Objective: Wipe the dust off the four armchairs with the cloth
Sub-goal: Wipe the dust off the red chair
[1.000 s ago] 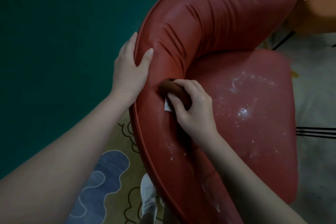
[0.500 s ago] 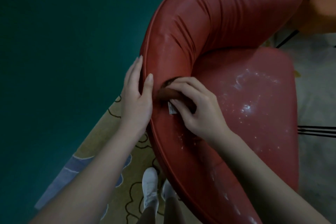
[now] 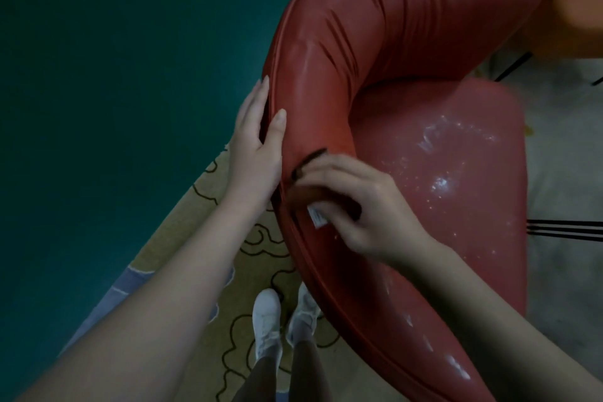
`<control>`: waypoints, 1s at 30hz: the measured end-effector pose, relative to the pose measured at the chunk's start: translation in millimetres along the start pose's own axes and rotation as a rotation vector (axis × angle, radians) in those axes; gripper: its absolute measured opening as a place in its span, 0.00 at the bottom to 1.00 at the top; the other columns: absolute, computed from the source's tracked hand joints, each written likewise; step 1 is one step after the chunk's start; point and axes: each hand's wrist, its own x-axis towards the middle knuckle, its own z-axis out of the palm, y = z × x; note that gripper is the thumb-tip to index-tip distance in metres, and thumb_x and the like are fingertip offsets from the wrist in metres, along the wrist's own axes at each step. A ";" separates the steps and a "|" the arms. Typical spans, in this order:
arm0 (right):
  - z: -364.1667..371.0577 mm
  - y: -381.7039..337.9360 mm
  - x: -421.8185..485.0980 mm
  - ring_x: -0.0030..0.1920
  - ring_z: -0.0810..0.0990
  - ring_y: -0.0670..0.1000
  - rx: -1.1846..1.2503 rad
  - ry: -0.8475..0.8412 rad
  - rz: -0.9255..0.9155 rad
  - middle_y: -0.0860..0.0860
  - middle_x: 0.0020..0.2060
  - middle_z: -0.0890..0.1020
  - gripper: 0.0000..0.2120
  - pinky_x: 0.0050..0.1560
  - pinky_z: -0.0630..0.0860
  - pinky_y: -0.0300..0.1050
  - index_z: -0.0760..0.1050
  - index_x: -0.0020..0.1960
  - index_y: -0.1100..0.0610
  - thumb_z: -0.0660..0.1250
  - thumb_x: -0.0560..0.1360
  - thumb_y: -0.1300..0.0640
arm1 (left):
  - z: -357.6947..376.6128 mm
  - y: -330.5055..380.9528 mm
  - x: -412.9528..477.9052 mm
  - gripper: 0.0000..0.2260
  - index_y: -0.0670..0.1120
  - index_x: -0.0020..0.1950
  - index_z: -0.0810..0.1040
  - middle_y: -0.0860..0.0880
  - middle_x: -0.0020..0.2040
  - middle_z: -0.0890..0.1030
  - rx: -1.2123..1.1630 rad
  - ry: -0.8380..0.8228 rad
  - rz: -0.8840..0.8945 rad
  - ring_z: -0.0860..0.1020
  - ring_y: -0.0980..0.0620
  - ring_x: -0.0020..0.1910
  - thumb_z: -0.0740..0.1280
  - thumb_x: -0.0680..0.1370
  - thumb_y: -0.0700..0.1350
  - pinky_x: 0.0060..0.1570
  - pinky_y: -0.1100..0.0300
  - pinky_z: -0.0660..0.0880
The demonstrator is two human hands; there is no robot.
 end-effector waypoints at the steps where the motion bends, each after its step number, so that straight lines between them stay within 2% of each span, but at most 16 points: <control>1: -2.2 -2.9 -10.0 0.60 0.79 0.48 -0.006 -0.051 -0.025 0.49 0.56 0.81 0.13 0.59 0.76 0.49 0.81 0.57 0.58 0.70 0.73 0.67 | 0.5 1.2 -0.8 0.21 0.48 0.78 0.63 0.50 0.77 0.63 -0.009 -0.002 -0.016 0.61 0.58 0.75 0.60 0.84 0.45 0.72 0.69 0.56; 3: -7.7 -4.1 -21.2 0.59 0.79 0.47 0.032 -0.080 -0.022 0.49 0.55 0.81 0.12 0.59 0.76 0.48 0.81 0.56 0.59 0.70 0.74 0.67 | 1.8 2.8 -2.3 0.22 0.49 0.78 0.62 0.52 0.77 0.63 -0.029 -0.004 -0.038 0.60 0.59 0.75 0.60 0.84 0.46 0.72 0.71 0.56; 5: -10.3 -2.5 -16.5 0.57 0.80 0.46 0.068 0.001 0.008 0.49 0.53 0.82 0.11 0.58 0.76 0.46 0.81 0.56 0.60 0.70 0.75 0.67 | 2.7 3.4 -2.5 0.22 0.49 0.78 0.62 0.52 0.77 0.63 -0.029 0.005 -0.036 0.60 0.59 0.75 0.59 0.84 0.45 0.71 0.72 0.56; 9: -1.3 -0.5 6.6 0.56 0.80 0.48 0.025 0.125 0.039 0.50 0.52 0.82 0.09 0.57 0.76 0.49 0.81 0.55 0.60 0.69 0.75 0.65 | 2.7 5.6 -3.6 0.22 0.47 0.78 0.63 0.50 0.77 0.64 0.006 0.019 -0.027 0.62 0.57 0.75 0.60 0.84 0.45 0.73 0.65 0.57; 14: 0.9 -2.3 -29.5 0.58 0.80 0.49 0.068 0.038 0.008 0.50 0.53 0.82 0.09 0.57 0.77 0.51 0.81 0.55 0.61 0.69 0.76 0.66 | 2.3 12.2 -12.9 0.22 0.49 0.77 0.65 0.51 0.74 0.67 0.085 0.075 -0.042 0.65 0.57 0.72 0.62 0.83 0.48 0.71 0.65 0.59; 18: -9.5 3.7 -57.1 0.58 0.80 0.47 0.101 0.018 0.014 0.50 0.53 0.82 0.10 0.59 0.77 0.47 0.81 0.56 0.61 0.70 0.75 0.67 | 6.9 16.4 -32.9 0.24 0.48 0.77 0.63 0.51 0.75 0.64 0.133 0.098 -0.047 0.62 0.57 0.73 0.63 0.83 0.49 0.69 0.69 0.56; 25: 0.9 33.9 -65.4 0.56 0.78 0.41 0.139 0.317 0.226 0.49 0.52 0.81 0.09 0.58 0.70 0.33 0.79 0.56 0.60 0.67 0.76 0.66 | 29.7 22.1 -61.5 0.28 0.47 0.79 0.59 0.47 0.78 0.60 0.219 0.194 -0.047 0.57 0.51 0.77 0.65 0.81 0.50 0.74 0.61 0.52; 30: 7.0 57.4 -69.1 0.53 0.80 0.48 0.313 0.346 0.370 0.48 0.50 0.82 0.10 0.55 0.75 0.42 0.79 0.58 0.57 0.65 0.77 0.59 | 36.3 17.8 -62.3 0.32 0.47 0.79 0.57 0.47 0.79 0.59 0.351 0.240 -0.031 0.56 0.50 0.77 0.66 0.80 0.53 0.70 0.65 0.49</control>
